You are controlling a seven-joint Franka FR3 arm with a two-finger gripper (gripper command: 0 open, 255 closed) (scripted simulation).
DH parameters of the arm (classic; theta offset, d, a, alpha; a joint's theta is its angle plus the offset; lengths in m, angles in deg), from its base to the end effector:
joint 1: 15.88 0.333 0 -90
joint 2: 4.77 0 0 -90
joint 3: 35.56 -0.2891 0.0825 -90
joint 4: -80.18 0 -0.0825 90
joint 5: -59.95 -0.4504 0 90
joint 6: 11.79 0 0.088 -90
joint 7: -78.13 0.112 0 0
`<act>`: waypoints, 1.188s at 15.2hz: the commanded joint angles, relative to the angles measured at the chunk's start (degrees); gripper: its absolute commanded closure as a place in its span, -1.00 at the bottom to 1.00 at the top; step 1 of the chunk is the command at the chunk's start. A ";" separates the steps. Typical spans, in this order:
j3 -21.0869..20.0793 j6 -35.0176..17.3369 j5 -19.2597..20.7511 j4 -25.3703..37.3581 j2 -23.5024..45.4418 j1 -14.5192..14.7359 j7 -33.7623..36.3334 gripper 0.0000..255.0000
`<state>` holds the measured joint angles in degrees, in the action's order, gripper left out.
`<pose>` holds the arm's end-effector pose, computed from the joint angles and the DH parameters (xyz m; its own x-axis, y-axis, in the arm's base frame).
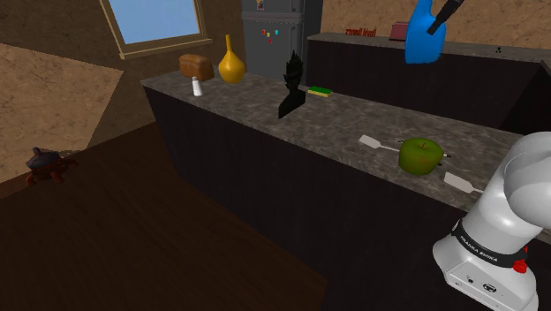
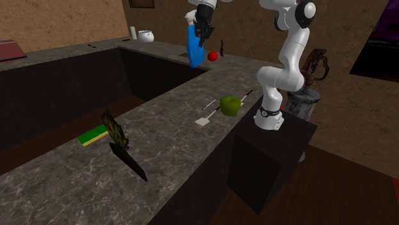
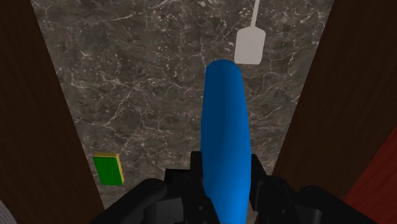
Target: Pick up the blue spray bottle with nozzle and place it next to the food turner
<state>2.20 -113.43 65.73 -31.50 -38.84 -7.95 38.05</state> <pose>0.3942 -0.3227 0.6565 0.9005 0.1983 0.3870 0.2141 -0.9768 0.0025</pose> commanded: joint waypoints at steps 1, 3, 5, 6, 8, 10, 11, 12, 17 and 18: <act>0.28 1.62 1.24 -0.95 -2.69 -1.53 -1.29 1.00; 0.43 3.25 2.41 -1.88 -5.37 -3.10 -2.46 1.00; 0.71 4.99 3.50 -2.53 -7.84 -4.65 -3.78 1.00; 0.91 5.89 4.04 -2.74 -9.00 -5.39 -4.49 1.00; 1.40 7.75 5.08 -2.97 -11.18 -6.82 -5.99 1.00; 2.02 9.68 6.12 -2.92 -13.17 -8.17 -7.59 1.00; 2.37 10.66 6.63 -2.79 -14.09 -8.81 -8.44 1.00; 2.75 11.65 7.13 -2.59 -14.95 -9.43 -9.31 1.00; 5.07 16.70 9.70 -0.58 -18.54 -12.07 -14.02 1.00; 5.74 17.98 10.36 0.19 -19.24 -12.60 -15.29 1.00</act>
<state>6.98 -96.96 75.47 -32.75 -57.79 -20.34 24.24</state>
